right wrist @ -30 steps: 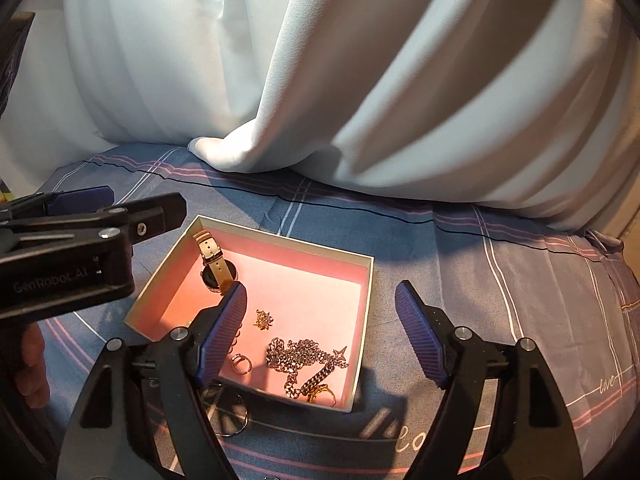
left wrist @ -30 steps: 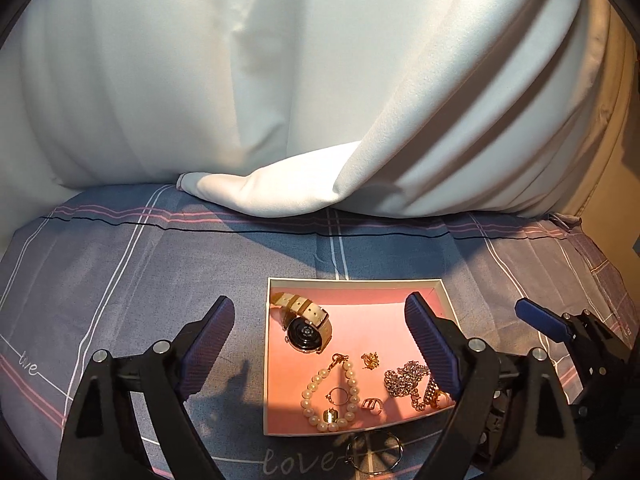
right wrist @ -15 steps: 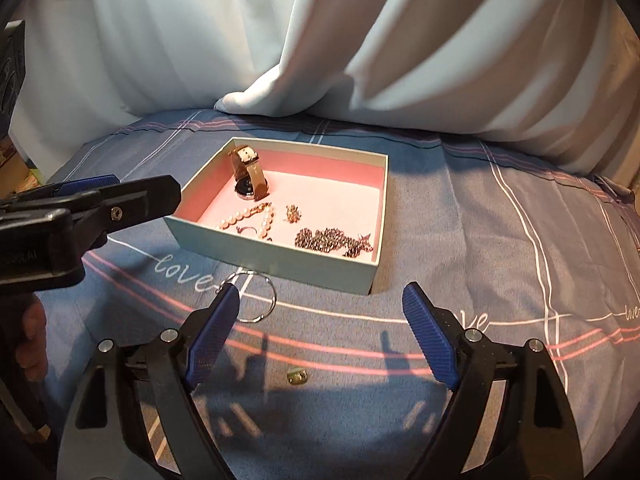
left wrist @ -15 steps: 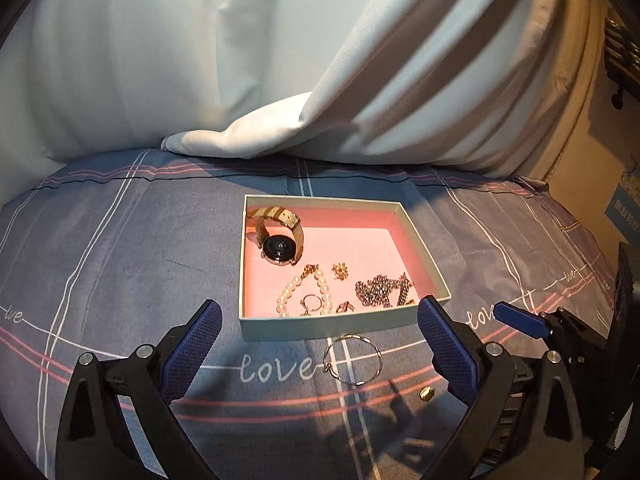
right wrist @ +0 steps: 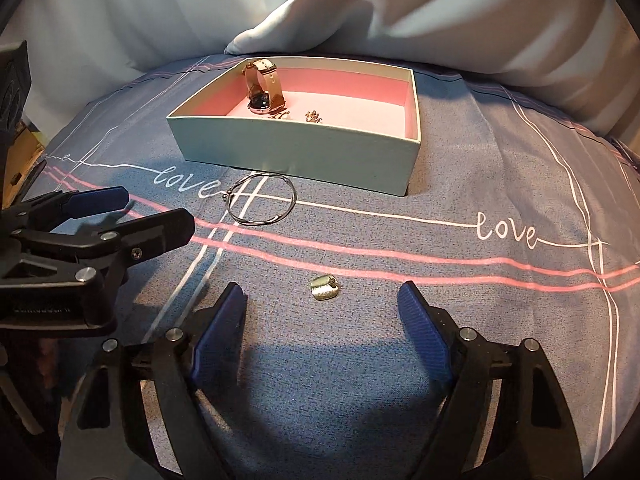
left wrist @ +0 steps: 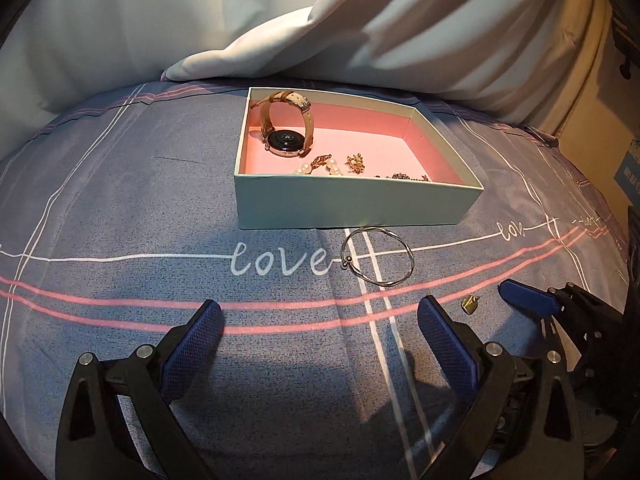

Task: Organize jewelry
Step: 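Close the right tool on the small gold charm on the sheet, then lower the gold charm into the box and open the right tool, then close the left tool on the silver bangle beside the box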

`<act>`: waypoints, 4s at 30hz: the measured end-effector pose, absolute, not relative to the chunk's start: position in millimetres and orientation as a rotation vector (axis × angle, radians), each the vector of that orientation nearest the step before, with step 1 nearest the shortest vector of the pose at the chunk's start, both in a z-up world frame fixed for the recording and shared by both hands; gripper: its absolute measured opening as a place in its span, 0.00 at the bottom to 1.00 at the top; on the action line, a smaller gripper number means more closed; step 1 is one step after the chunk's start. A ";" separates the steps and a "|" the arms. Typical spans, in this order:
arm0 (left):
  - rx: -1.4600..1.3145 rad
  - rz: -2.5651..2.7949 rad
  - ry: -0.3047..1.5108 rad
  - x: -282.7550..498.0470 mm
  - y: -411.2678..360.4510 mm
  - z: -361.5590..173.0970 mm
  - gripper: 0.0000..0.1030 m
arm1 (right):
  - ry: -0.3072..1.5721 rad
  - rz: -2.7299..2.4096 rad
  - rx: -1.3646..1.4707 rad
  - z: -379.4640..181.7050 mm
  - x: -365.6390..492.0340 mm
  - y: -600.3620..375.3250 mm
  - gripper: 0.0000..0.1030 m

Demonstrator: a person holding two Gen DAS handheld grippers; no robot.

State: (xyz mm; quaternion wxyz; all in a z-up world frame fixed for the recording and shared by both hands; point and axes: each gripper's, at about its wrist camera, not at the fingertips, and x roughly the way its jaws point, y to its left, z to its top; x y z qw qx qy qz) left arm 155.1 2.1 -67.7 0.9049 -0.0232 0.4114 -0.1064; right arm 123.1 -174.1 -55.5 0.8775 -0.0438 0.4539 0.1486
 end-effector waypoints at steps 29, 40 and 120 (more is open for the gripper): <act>0.023 -0.266 0.895 160.4 -15.0 -77.5 0.88 | 0.955 0.358 -0.112 -52.9 126.5 -169.6 0.14; 0.069 -0.240 0.908 162.5 -15.7 -77.3 0.04 | 0.942 0.366 -0.106 -48.3 124.1 -167.1 0.14; 0.066 -0.253 0.905 203.7 -56.5 -82.6 0.52 | 0.938 0.259 -0.153 -51.4 129.8 -180.9 0.68</act>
